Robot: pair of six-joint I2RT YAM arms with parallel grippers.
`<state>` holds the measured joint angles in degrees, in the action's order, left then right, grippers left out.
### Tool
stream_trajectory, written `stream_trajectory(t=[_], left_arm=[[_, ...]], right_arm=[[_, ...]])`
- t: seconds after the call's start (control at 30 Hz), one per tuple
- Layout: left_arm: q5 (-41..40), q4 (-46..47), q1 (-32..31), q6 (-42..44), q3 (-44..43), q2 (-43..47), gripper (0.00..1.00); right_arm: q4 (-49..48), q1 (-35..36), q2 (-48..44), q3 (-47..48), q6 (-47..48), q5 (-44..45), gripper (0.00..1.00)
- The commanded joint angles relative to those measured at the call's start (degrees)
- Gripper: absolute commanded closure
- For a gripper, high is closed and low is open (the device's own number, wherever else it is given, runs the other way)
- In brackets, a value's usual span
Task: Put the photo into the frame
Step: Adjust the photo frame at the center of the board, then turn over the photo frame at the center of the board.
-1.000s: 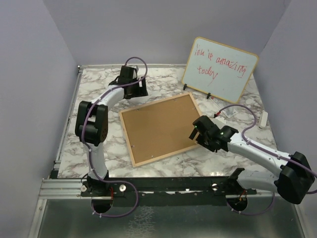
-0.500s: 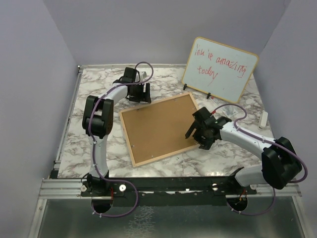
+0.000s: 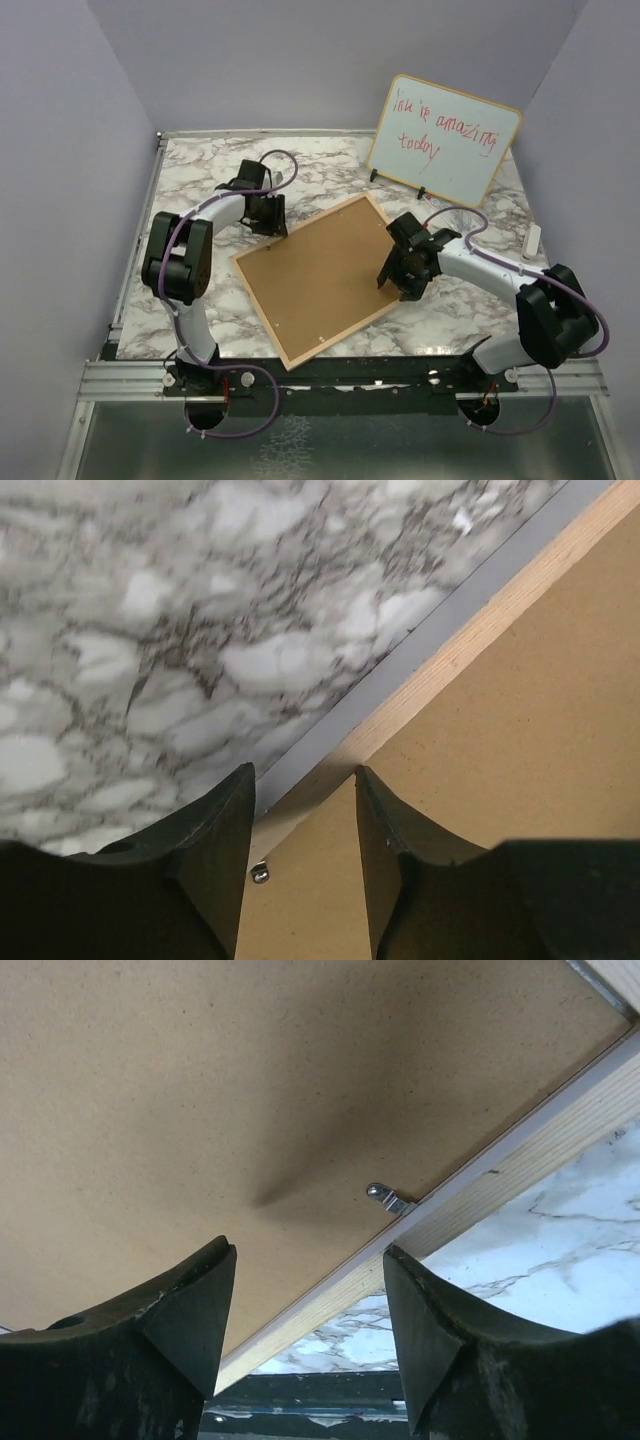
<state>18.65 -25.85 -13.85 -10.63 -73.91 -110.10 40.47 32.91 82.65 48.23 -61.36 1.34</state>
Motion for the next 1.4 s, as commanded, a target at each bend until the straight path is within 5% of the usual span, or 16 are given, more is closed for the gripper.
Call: stream_trajectory(t=[0.0, 0.43, 0.57, 0.93, 1.13, 1.37], left_arm=[[-6.1, -7.0, -0.2, -2.9, 6.8, 5.7, 0.57], [-6.4, -8.1, 0.2, -7.4, 11.4, 10.0, 0.58], [-4.0, -6.2, 0.2, -9.0, 10.6, 10.5, 0.53], [-6.8, -2.7, 0.2, -12.2, 11.9, 13.6, 0.48], [-9.9, -2.6, 0.1, -12.9, 11.2, 16.1, 0.45], [-12.0, -2.1, -0.7, -12.4, 10.5, 20.7, 0.41]], right_arm=[[-0.5, -0.5, 3.1, 1.8, 4.7, -0.3, 0.36], [12.8, -0.5, -3.7, 1.9, 2.8, 1.8, 0.35], [1.5, -0.5, -8.9, -9.5, -0.7, -4.5, 0.34], [-8.0, -0.5, -4.2, -5.5, -2.2, -2.8, 0.39], [0.4, -0.5, -1.1, -2.5, -5.4, 2.7, 0.59], [-0.4, -0.5, 2.0, -2.5, -5.9, 3.8, 0.7]])
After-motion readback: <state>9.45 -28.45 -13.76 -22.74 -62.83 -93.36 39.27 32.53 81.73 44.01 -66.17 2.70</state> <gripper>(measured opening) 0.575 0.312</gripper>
